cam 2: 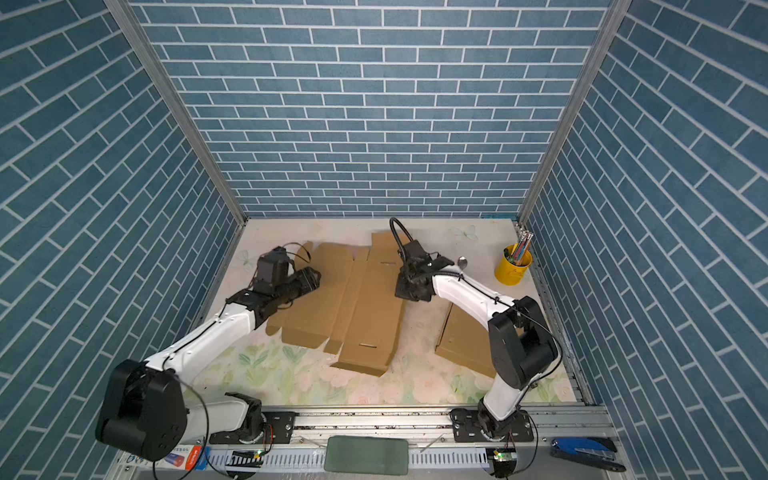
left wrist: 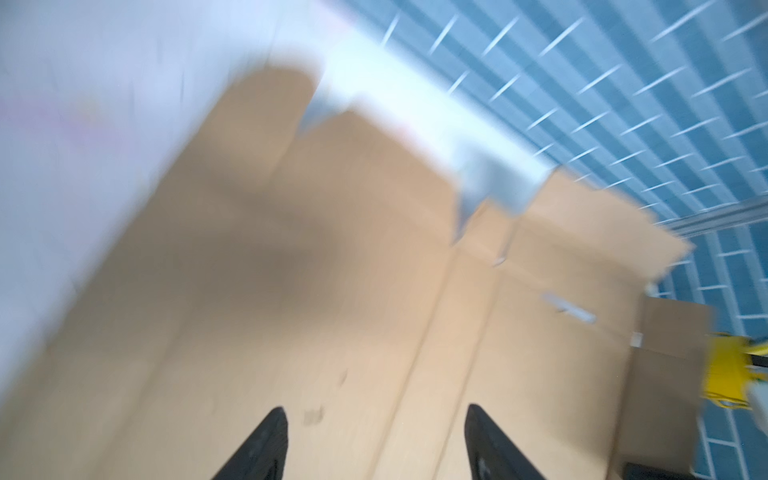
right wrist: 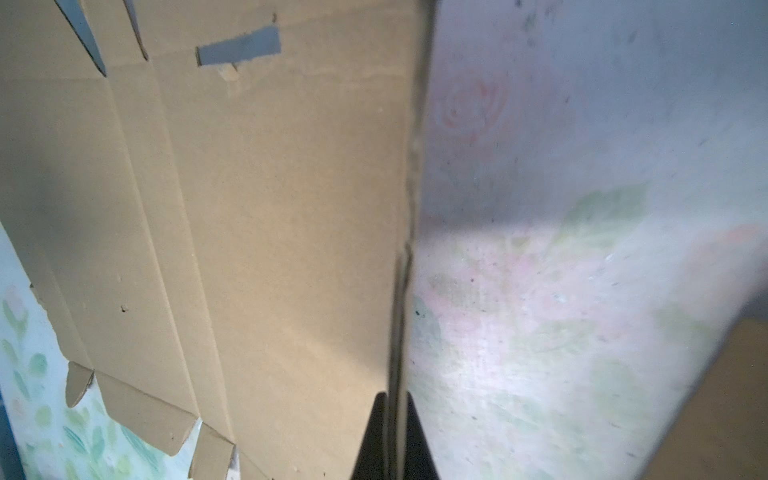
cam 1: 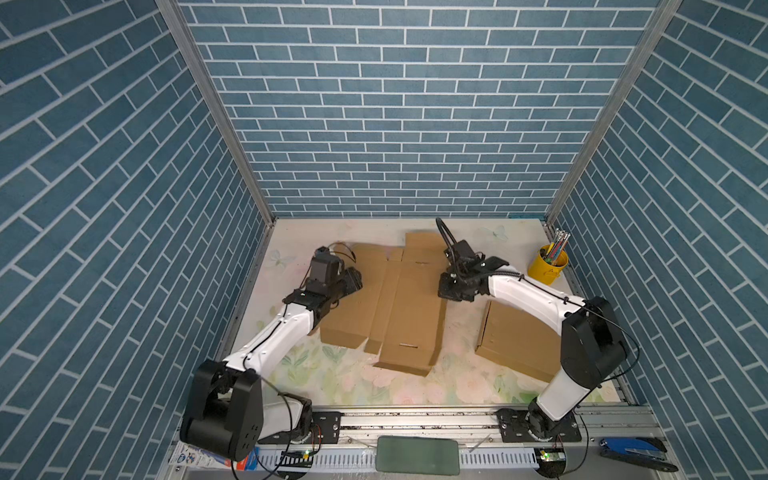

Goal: Fold the paper box

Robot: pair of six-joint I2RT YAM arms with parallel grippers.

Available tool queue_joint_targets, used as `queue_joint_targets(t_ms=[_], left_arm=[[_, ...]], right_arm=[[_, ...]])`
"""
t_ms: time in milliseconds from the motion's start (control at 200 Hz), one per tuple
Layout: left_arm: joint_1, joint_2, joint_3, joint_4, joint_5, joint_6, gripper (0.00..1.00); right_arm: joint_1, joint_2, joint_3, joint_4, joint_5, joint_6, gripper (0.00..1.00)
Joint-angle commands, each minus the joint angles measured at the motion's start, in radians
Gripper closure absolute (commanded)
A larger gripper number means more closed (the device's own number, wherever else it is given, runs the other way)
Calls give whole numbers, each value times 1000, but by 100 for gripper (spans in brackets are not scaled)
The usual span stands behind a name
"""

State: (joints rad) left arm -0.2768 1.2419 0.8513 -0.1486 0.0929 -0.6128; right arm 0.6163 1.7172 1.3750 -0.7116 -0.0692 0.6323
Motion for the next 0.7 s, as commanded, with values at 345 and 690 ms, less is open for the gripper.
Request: queue_joint_targets(t_ms=[345,690], left_arm=[[115,-29,36,-39,190,111,33],[-26,83,-207,191,114,-3,39]], right_arm=[[17,412,847,-717,396,-640,100],[101,523,1004,-596,662,-790,100]])
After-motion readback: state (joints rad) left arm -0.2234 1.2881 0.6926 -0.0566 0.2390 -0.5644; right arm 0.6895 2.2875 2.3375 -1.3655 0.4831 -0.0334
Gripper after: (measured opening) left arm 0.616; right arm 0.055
